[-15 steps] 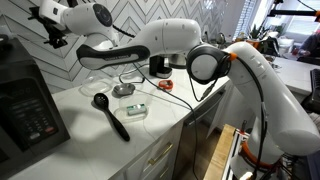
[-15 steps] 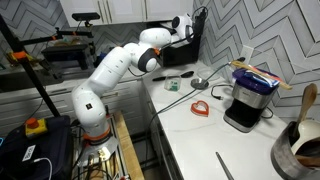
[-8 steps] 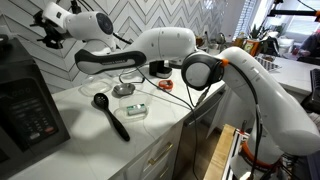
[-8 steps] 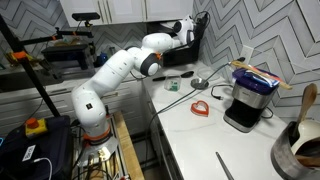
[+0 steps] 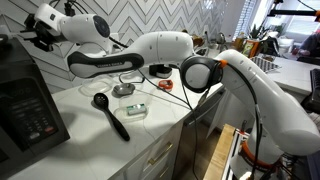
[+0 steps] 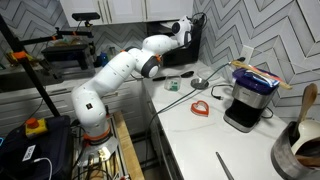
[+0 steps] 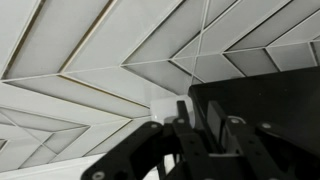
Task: Pick up the measuring cup from the microwave top and put it on the metallic plate
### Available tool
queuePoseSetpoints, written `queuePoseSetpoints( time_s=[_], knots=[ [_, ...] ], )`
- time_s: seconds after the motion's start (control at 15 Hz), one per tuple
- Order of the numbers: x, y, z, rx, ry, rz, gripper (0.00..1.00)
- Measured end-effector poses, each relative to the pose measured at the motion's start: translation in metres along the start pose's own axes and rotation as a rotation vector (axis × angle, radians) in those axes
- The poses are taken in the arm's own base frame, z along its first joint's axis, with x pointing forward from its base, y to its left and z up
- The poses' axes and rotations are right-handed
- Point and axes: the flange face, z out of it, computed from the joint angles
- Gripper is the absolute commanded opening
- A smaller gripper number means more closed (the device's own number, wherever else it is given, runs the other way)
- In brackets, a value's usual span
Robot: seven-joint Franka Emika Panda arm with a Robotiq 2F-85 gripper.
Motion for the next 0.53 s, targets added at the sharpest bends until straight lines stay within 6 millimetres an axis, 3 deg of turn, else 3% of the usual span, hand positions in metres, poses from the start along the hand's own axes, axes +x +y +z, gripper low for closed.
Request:
queuePoseSetpoints(
  time_s=[0.07, 0.13, 0.27, 0.33, 0.4, 0.53],
  knots=[
    [-0.0004, 0.0009, -0.0001, -0.004, 0.000, -0.005, 0.37],
    [-0.0011, 0.0017, -0.0001, -0.008, -0.001, -0.010, 0.44],
    [-0.0029, 0.0035, -0.0005, -0.015, -0.003, -0.021, 0.43],
    [-0.0041, 0.0048, -0.0008, -0.020, -0.005, -0.024, 0.39],
    [-0.0054, 0.0060, -0.0010, -0.024, -0.008, -0.029, 0.19],
    [-0.0076, 0.0087, -0.0018, -0.034, -0.012, -0.042, 0.12]
  ],
)
